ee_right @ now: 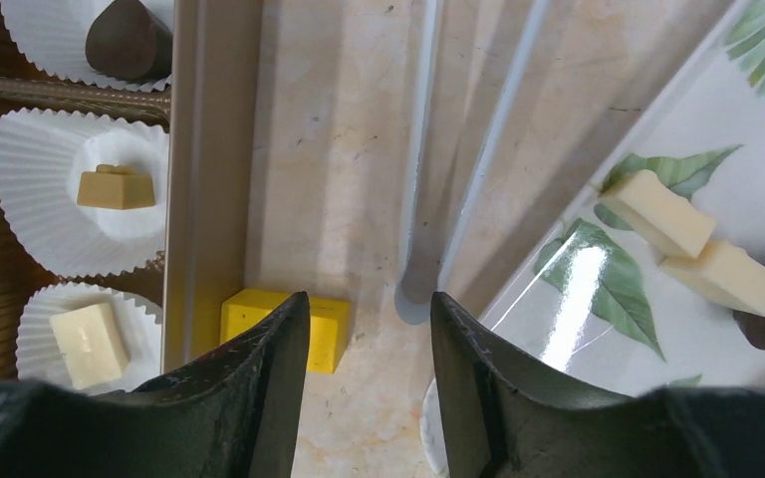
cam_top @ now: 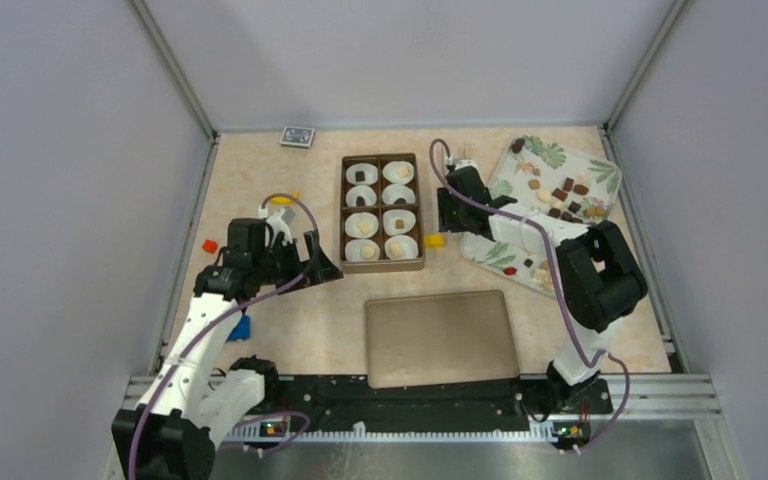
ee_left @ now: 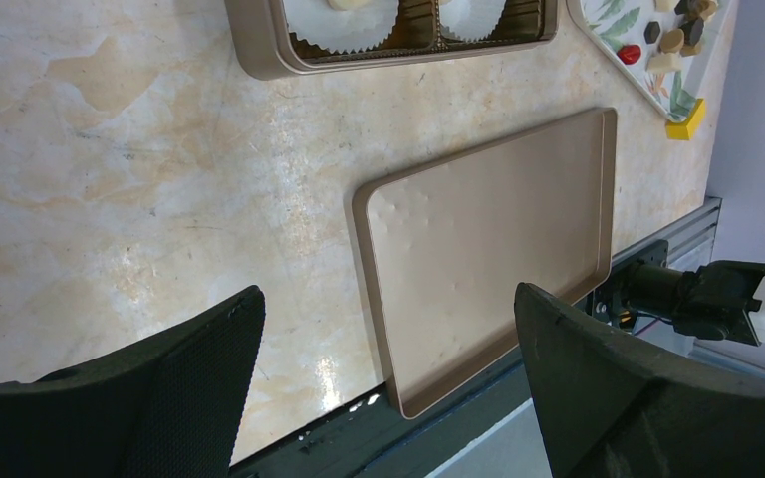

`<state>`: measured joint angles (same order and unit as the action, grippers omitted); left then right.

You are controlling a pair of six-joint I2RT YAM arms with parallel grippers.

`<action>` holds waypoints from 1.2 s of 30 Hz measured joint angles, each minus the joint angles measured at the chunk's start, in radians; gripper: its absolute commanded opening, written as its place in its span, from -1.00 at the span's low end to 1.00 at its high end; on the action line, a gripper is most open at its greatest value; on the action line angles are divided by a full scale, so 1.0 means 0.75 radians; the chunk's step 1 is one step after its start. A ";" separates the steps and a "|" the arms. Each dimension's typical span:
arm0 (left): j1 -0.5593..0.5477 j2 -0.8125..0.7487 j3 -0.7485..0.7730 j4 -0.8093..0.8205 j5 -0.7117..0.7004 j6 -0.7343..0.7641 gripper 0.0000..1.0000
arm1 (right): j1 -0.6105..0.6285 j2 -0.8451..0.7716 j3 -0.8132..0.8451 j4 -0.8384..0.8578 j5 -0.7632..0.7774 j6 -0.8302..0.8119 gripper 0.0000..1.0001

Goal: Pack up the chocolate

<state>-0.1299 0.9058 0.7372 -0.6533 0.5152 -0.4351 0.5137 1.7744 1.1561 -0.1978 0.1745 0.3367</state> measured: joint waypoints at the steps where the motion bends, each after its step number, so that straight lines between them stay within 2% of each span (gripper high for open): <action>1: 0.000 0.000 0.000 -0.001 0.000 -0.001 0.97 | 0.007 -0.004 -0.001 -0.005 0.001 -0.004 -0.03; 6: 0.000 0.000 0.000 -0.006 -0.001 -0.001 0.97 | 0.011 -0.126 -0.088 -0.005 0.022 -0.006 -0.03; 11: -0.029 -0.017 0.000 -0.010 -0.037 -0.011 0.95 | 0.081 -0.512 -0.324 -0.072 0.079 0.001 0.02; 13: -0.104 -0.042 -0.002 -0.018 -0.108 -0.038 0.90 | 0.171 -0.666 -0.399 -0.108 0.106 0.023 0.03; 16: -0.317 -0.093 -0.026 -0.031 -0.248 -0.137 0.79 | 0.271 -0.866 -0.517 -0.169 0.128 0.093 0.04; 21: -0.602 -0.095 -0.187 -0.022 -0.400 -0.339 0.67 | 0.277 -1.119 -0.679 -0.306 0.199 0.223 0.07; 24: -0.801 0.025 -0.259 -0.005 -0.501 -0.461 0.58 | 0.277 -1.180 -0.691 -0.357 0.236 0.264 0.07; 28: -0.974 0.184 -0.247 0.040 -0.617 -0.566 0.32 | 0.277 -1.157 -0.691 -0.369 0.260 0.278 0.07; 36: -1.135 0.490 -0.135 0.105 -0.852 -0.713 -0.04 | 0.277 -1.135 -0.691 -0.371 0.261 0.289 0.07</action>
<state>-0.9813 1.2736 0.6361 -0.5743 -0.1238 -0.9699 0.7216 0.9234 0.6376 -0.4763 0.3702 0.5537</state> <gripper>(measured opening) 0.534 0.534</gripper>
